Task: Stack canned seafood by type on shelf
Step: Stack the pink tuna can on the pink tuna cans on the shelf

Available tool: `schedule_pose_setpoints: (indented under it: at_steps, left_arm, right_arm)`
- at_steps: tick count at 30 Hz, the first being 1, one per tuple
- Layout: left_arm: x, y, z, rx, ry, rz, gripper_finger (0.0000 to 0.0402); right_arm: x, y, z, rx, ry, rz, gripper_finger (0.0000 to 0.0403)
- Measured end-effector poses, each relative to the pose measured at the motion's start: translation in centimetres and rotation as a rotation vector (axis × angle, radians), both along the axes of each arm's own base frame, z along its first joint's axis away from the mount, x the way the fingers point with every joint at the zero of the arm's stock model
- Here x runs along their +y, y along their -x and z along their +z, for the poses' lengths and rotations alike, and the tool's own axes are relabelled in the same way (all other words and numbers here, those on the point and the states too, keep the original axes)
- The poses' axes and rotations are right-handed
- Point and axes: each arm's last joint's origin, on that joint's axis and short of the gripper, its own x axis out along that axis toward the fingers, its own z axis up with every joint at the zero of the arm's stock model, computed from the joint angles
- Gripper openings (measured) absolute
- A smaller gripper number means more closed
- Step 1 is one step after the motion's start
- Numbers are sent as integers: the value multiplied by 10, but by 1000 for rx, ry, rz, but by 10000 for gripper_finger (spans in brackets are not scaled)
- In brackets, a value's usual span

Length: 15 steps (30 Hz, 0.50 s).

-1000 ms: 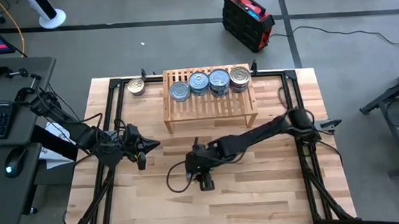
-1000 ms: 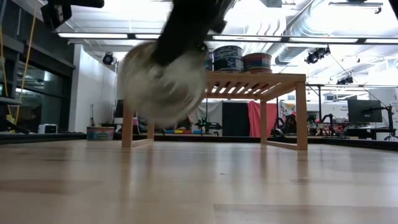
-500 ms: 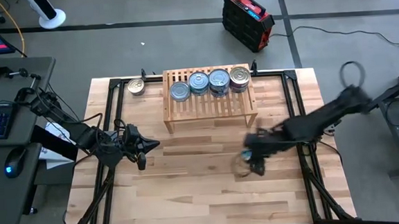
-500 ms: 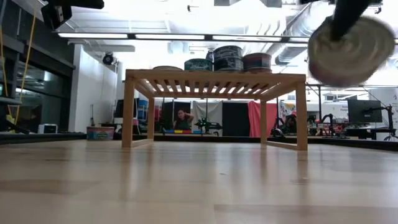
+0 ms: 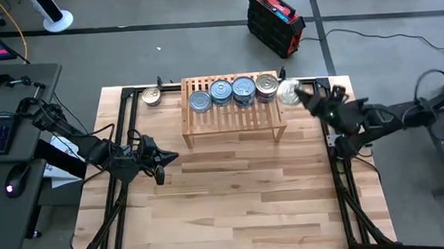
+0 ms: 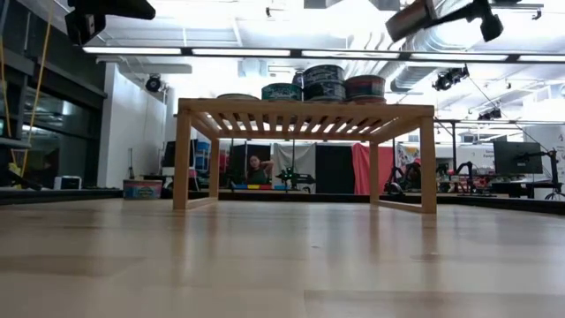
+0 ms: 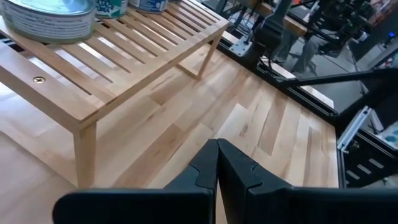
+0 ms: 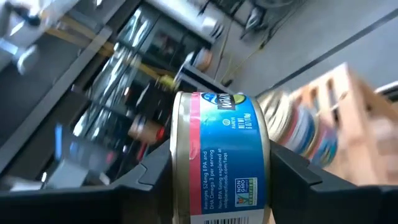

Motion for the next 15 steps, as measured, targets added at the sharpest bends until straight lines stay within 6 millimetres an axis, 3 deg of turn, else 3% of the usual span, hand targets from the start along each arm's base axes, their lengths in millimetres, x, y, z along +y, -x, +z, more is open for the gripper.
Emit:
schedule_pose_setpoints:
  at_steps: [4, 15]
  left_arm:
    - [3, -1, 0, 0, 1, 18, 0]
    - [6, -4, 1, -12, 15, 43, 0]
  right_arm:
    - [-23, -5, 0, -7, -42, -12, 164]
    - [-76, -51, -12, -49, -111, 48, 164]
